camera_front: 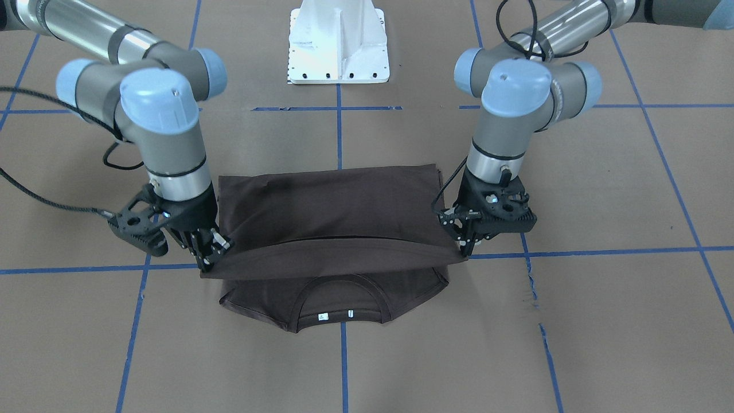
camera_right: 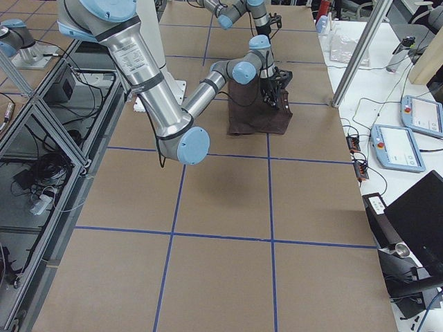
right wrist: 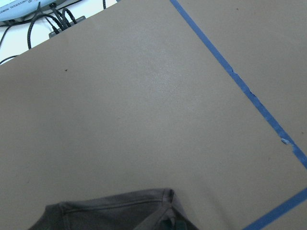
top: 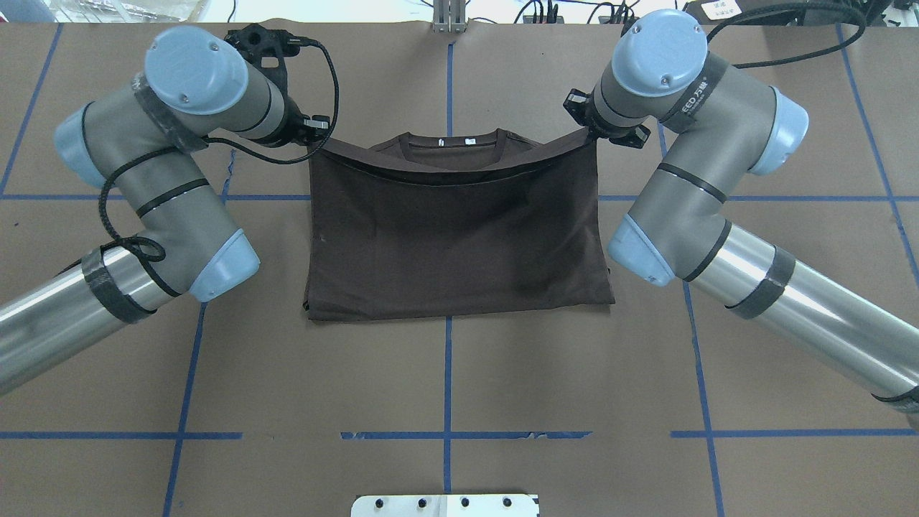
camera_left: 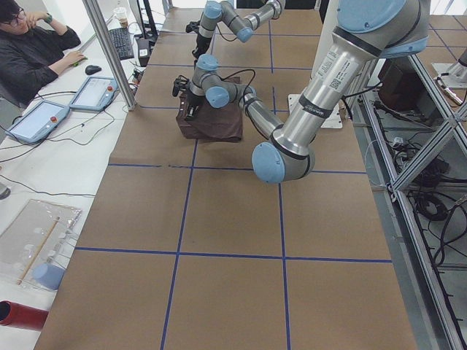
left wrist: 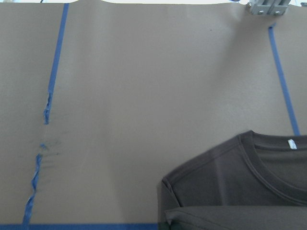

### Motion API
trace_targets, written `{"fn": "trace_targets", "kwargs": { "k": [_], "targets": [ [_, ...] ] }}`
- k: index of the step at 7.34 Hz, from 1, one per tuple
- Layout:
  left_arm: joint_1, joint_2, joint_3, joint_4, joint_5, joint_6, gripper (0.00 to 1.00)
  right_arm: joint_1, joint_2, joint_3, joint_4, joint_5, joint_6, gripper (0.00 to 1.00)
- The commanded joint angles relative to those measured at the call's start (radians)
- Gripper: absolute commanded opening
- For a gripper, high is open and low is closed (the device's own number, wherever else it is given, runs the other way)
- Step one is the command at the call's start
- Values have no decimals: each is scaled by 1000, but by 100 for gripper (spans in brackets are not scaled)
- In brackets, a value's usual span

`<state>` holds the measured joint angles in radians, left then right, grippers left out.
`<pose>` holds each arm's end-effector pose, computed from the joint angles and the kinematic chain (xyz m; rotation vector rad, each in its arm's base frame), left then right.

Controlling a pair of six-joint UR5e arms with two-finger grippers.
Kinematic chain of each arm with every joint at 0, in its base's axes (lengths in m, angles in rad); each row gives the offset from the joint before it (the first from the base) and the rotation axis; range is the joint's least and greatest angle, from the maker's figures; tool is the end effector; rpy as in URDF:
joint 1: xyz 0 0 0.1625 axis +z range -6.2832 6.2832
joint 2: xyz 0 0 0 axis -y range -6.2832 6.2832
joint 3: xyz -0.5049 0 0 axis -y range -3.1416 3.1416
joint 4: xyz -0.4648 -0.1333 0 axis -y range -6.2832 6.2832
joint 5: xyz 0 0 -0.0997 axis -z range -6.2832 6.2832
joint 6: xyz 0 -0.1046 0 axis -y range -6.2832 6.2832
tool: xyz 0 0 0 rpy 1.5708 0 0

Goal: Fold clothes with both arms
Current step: 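Lay the hem down near the collar and open both grippers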

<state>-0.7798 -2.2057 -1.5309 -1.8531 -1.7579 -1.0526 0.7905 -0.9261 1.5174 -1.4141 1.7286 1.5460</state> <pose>0.5081 -0.6625 0.2975 0.3896 0.8033 -0.1620 -0.5027 -0.6740 0.3149 0.1610 -0.7597 0.6688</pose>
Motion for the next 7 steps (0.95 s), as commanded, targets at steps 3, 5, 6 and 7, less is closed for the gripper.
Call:
{"fn": "trace_targets", "kwargs": {
  "k": [3, 5, 6, 7],
  "targets": [
    [8, -72, 283, -201, 5, 19, 0, -1, 23, -204, 155, -4, -20, 0],
    [10, -66, 287, -206, 5, 43, 30, -2, 18, -206, 155, -9, -35, 49],
    [8, -59, 281, -207, 5, 93, 99, -16, 26, -204, 155, -64, -90, 99],
    [7, -45, 252, -225, 5, 132, 100, -4, 26, -195, 156, -58, -134, 100]
  ]
}}
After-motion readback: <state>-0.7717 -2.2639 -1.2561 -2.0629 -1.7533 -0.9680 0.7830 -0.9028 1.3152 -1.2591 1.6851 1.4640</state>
